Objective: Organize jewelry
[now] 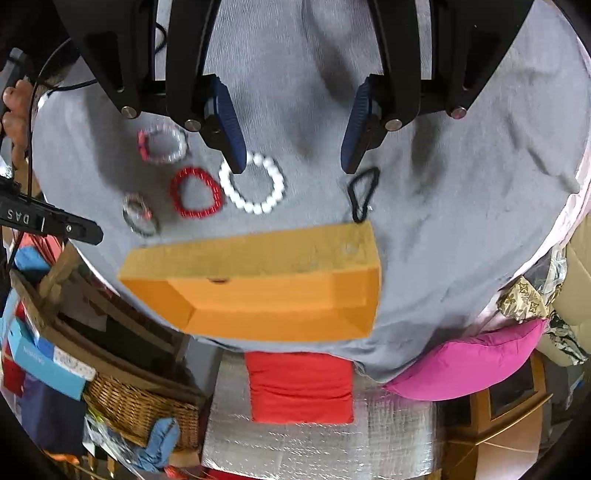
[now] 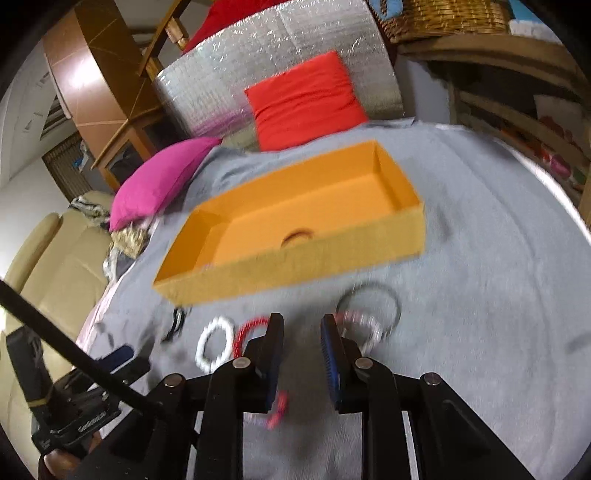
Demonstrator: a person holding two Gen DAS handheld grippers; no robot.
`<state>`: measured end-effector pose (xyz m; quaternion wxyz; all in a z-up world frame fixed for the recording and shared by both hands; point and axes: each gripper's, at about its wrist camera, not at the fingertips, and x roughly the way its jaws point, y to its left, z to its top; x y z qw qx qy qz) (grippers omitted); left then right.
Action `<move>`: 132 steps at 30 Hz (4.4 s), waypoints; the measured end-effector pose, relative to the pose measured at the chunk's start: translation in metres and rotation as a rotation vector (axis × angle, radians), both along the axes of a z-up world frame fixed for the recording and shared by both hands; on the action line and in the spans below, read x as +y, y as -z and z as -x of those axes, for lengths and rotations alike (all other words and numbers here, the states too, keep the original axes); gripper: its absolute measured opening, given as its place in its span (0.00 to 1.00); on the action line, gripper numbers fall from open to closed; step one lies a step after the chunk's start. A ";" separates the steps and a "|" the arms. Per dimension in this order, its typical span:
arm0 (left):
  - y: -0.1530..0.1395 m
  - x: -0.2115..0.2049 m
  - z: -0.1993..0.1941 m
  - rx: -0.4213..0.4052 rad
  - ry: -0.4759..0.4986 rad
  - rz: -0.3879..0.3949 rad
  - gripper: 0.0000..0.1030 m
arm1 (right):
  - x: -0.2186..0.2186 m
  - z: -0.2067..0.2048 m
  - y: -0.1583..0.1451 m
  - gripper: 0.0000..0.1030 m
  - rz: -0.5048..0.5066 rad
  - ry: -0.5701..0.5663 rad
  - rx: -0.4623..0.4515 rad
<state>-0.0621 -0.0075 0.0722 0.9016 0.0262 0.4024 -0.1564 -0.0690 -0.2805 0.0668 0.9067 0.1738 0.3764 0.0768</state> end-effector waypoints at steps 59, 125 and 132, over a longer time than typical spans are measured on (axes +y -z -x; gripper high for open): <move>0.029 -0.020 -0.016 0.081 0.036 -0.034 0.53 | -0.003 -0.013 0.041 0.30 0.019 -0.008 0.174; 0.036 -0.063 -0.012 0.062 0.250 0.017 0.07 | -0.064 -0.028 0.053 0.11 -0.159 0.167 0.193; 0.035 -0.021 -0.032 0.092 0.114 0.033 0.07 | -0.027 -0.034 0.042 0.14 -0.172 0.034 0.153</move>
